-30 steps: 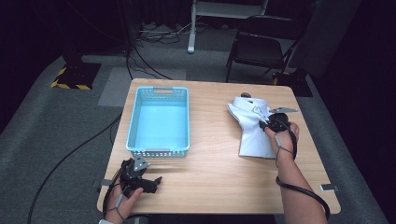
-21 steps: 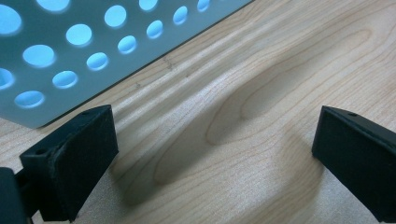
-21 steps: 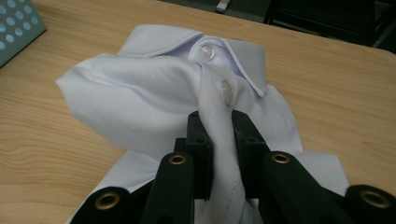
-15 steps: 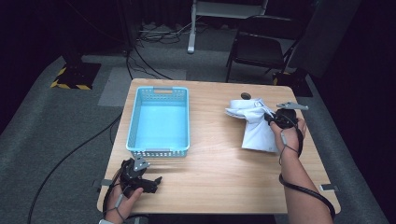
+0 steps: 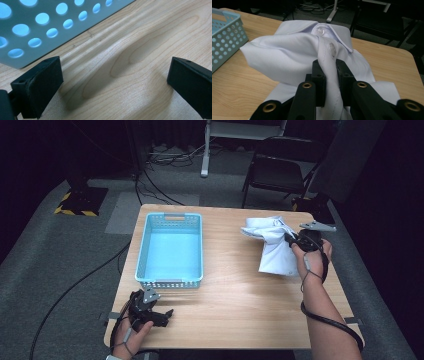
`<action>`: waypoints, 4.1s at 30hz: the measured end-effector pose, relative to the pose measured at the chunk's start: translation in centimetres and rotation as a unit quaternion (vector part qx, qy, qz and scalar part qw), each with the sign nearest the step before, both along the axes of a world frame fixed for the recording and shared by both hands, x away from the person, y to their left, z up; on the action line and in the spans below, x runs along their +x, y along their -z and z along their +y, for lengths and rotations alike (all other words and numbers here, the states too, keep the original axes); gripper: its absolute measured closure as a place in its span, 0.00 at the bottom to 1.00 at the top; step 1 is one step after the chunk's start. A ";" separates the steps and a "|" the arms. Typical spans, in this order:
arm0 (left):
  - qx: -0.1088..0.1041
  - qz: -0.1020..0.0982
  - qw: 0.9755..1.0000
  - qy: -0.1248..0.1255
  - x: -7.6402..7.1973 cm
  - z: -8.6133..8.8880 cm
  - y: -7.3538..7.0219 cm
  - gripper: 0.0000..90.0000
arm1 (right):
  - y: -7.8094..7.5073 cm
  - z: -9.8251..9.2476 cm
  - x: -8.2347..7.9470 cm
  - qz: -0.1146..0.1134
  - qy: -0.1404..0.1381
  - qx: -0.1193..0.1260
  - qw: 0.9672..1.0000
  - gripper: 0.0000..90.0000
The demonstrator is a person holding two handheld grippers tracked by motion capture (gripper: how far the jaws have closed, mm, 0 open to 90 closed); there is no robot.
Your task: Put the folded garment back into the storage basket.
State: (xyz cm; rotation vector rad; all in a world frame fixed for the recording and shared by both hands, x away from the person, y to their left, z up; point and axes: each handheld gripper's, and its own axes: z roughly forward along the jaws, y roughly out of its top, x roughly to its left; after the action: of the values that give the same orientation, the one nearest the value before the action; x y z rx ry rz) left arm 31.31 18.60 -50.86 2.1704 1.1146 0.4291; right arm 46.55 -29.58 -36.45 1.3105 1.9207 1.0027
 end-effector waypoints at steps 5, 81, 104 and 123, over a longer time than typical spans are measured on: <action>0.000 0.000 1.000 0.000 0.0 0.0 0.0 0.00 | -1.1 0.5 0.2 -0.007 -0.003 -0.001 1.000 0.89; -0.001 -0.001 1.000 -0.002 0.0 0.0 0.0 0.00 | -7.7 12.9 2.4 -0.059 -0.087 0.039 0.994 0.88; 0.000 -0.001 1.000 -0.002 0.0 0.0 0.0 0.00 | -8.1 15.9 2.7 -0.064 -0.105 0.052 0.991 0.88; -0.001 -0.001 1.000 -0.003 0.0 0.0 0.0 0.00 | -7.8 19.3 2.8 -0.064 -0.127 0.061 0.988 0.88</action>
State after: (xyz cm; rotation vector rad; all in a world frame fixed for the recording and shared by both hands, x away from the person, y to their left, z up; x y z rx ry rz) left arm 31.30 18.61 -50.87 2.1657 1.1196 0.4314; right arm 49.35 -10.30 -28.68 1.0522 1.9873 1.3159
